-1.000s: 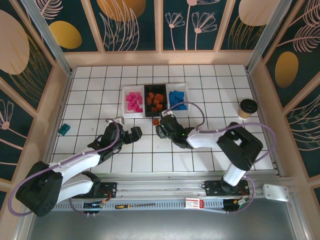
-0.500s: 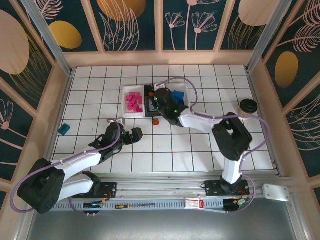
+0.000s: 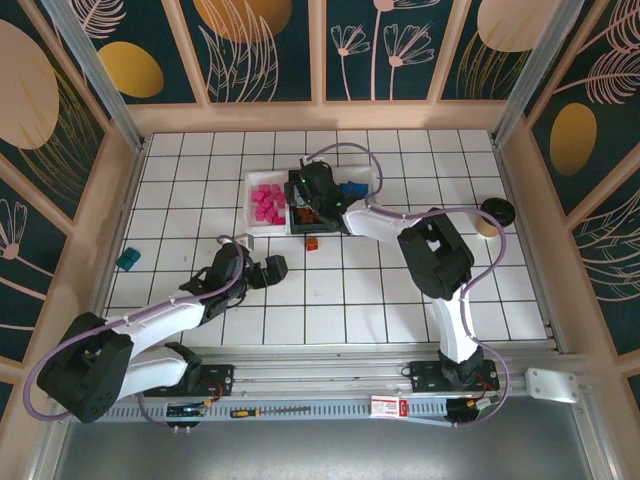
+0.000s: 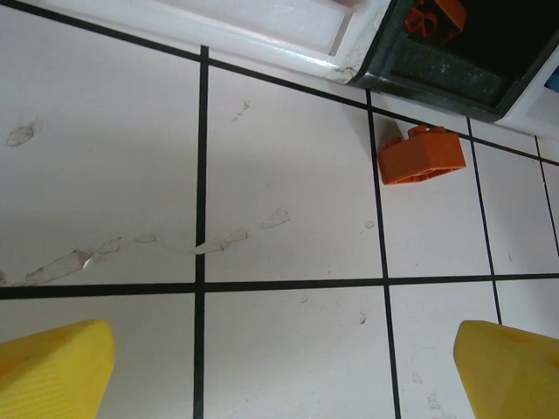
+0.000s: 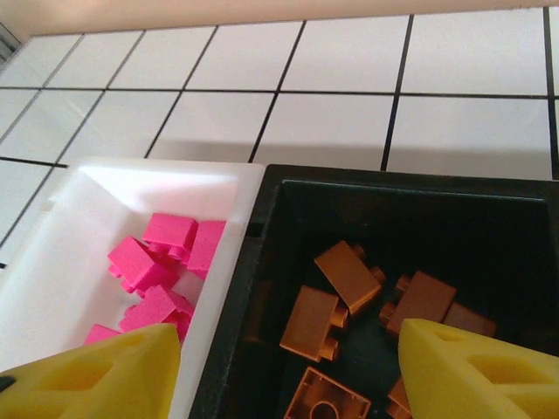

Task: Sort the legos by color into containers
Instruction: Place the lego in the container, then pick up the lego from the center of the table.

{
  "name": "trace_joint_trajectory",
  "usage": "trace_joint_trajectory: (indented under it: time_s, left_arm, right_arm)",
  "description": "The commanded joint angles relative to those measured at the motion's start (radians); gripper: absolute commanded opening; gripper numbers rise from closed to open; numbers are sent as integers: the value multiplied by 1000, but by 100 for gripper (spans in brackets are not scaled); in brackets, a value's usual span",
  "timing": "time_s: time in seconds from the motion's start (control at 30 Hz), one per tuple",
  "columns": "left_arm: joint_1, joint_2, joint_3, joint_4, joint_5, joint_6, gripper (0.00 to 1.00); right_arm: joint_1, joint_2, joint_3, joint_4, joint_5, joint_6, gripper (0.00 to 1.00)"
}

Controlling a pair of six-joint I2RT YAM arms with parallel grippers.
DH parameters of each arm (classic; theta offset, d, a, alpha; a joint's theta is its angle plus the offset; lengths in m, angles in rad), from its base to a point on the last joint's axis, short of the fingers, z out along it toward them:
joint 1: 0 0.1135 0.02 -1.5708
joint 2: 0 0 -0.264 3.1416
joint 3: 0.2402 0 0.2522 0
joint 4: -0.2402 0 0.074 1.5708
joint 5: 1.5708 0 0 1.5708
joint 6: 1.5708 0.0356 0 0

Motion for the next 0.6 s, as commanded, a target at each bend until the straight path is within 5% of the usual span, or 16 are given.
trace_joint_trajectory:
  time_s: [0.0,0.3,0.57]
  left_arm:
    - [-21,26,51,33,1,21,99]
    - [-197,206,192,93,-215,27,97]
    - [-264,476,326,187,-349,-8,91]
  right_arm:
    - [7,-154,-106,88,3,23,67]
    - [19,-472,-534,229,31,115,68]
    - [3,-706,-719,194,86,128,68]
